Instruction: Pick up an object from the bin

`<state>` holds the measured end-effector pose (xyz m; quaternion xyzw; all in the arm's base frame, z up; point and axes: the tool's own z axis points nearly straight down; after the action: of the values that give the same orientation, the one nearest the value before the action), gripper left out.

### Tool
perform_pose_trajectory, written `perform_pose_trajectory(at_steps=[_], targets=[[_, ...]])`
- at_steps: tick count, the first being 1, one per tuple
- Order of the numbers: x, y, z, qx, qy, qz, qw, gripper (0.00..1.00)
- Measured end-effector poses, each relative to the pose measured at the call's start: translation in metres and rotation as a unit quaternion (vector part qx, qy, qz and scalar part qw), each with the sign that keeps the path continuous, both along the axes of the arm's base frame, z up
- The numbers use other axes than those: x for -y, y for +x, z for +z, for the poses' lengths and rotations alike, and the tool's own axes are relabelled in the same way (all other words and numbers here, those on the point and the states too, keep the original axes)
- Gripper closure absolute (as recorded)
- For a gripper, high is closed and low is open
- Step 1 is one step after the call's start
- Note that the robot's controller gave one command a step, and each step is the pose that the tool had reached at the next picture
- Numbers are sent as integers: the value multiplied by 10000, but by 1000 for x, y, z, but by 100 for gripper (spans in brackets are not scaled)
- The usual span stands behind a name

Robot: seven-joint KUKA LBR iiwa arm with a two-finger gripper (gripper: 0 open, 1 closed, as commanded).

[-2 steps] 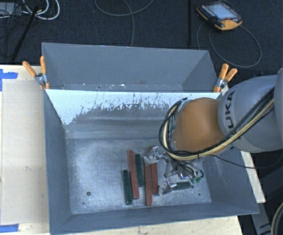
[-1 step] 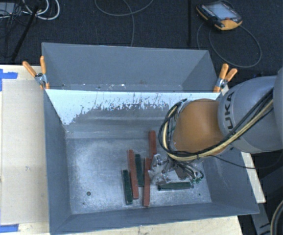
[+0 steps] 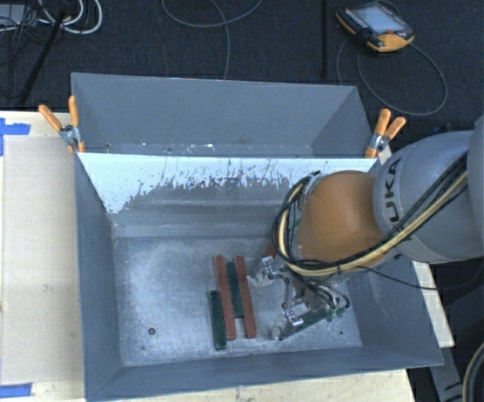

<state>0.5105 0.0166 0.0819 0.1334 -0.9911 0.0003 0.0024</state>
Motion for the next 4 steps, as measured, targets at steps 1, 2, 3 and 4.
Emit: perform_pose_trajectory(at_steps=[1,2,3,4], targets=[[0,1,0,25,5,-3,10000,0],[-71,33,0,190,18,-670,9976,100],[-73,28,-3,94,21,-656,9978,0],[-73,28,-3,94,21,-656,9978,0]])
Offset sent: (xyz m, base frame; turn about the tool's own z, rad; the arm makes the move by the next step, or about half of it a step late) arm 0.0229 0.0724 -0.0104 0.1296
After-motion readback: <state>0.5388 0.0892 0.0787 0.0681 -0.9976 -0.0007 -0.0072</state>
